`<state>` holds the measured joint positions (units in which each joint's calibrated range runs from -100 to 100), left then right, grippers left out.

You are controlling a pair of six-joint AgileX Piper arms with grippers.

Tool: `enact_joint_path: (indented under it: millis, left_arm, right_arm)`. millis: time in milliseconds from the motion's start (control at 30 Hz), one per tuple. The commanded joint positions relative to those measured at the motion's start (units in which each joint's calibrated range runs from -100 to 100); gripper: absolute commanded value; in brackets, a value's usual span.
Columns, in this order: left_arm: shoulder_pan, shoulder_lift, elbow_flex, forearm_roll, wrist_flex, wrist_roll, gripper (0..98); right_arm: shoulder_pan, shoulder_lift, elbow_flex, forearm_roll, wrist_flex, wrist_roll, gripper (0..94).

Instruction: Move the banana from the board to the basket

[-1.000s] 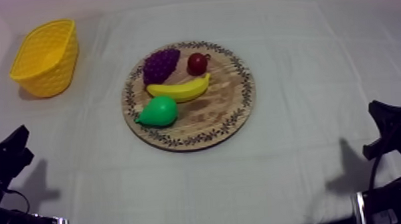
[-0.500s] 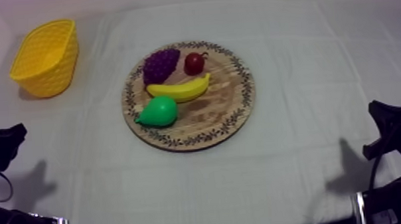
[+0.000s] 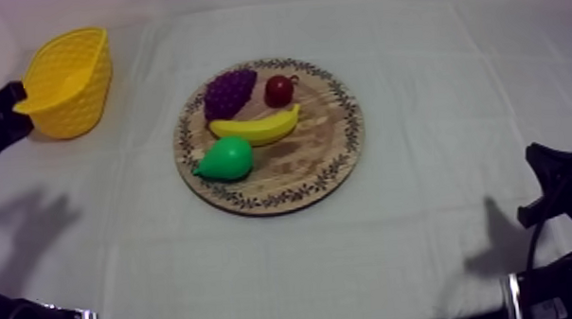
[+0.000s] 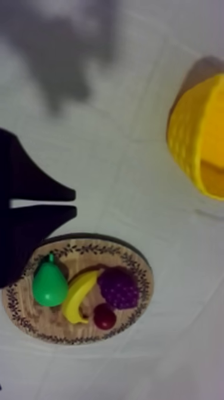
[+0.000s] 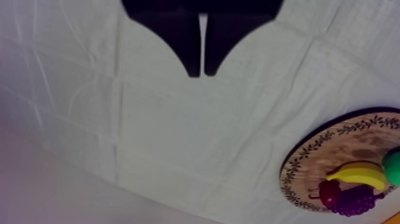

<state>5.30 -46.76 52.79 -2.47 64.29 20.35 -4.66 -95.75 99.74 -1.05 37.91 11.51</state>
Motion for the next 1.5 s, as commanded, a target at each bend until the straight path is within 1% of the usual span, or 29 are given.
enact_joint_path:
  millis: [0,100,233,333,400,600,933,1067,1200,1367,1400,1433,1467]
  left_arm:
    - [-0.31,8.71,-9.6,0.23,2.61,-1.11,0.0]
    - [-0.69,14.52,-16.5,0.33,6.49,-1.78,0.0]
    - [-0.74,22.23,-26.46,0.23,13.82,-2.27,0.0]
    - [0.18,27.18,-32.24,0.21,18.15,-2.65,0.0]
    - [1.33,29.96,-34.84,0.3,19.72,-2.67,0.0]
    - [6.27,36.85,-40.0,1.21,21.05,-1.66,0.0]
    - [16.61,48.41,-52.69,2.94,21.22,0.41,0.0]
    - [19.87,53.06,-57.48,3.54,21.22,1.08,0.0]
    - [22.44,56.5,-61.22,3.69,21.22,1.37,0.0]
    - [23.72,58.67,-63.24,4.32,21.31,-1.21,0.0]
    - [23.71,58.86,-63.25,4.39,21.33,-2.17,0.0]
    - [23.64,58.99,-63.19,4.45,21.35,-4.21,0.0]
    - [23.52,59.11,-63.15,4.54,21.38,-7.17,0.0]
  right_arm:
    - [-0.01,-0.01,0.04,0.0,-0.01,-0.01,0.4]
    - [-0.01,-0.01,0.04,0.0,-0.01,-0.01,0.4]
    - [-0.01,-0.01,0.04,0.0,-0.01,-0.01,0.4]
    - [-0.01,-0.01,0.04,0.0,-0.01,-0.01,0.4]
    - [-0.01,-0.01,0.04,0.0,-0.01,-0.01,0.4]
    - [-0.01,-0.01,0.04,0.0,-0.01,-0.01,0.4]
    - [-0.01,-0.01,0.04,0.0,-0.01,-0.01,0.4]
    - [-0.01,-0.01,0.04,0.0,-0.01,-0.01,0.4]
    - [-0.01,-0.01,0.04,0.0,-0.01,-0.01,0.4]
    - [-0.01,-0.01,0.04,0.0,-0.01,-0.01,0.4]
    - [-0.01,-0.01,0.04,0.0,-0.01,-0.01,0.4]
    - [-0.01,-0.01,0.04,0.0,-0.01,-0.01,0.4]
    - [-0.01,-0.01,0.04,0.0,-0.01,-0.01,0.4]
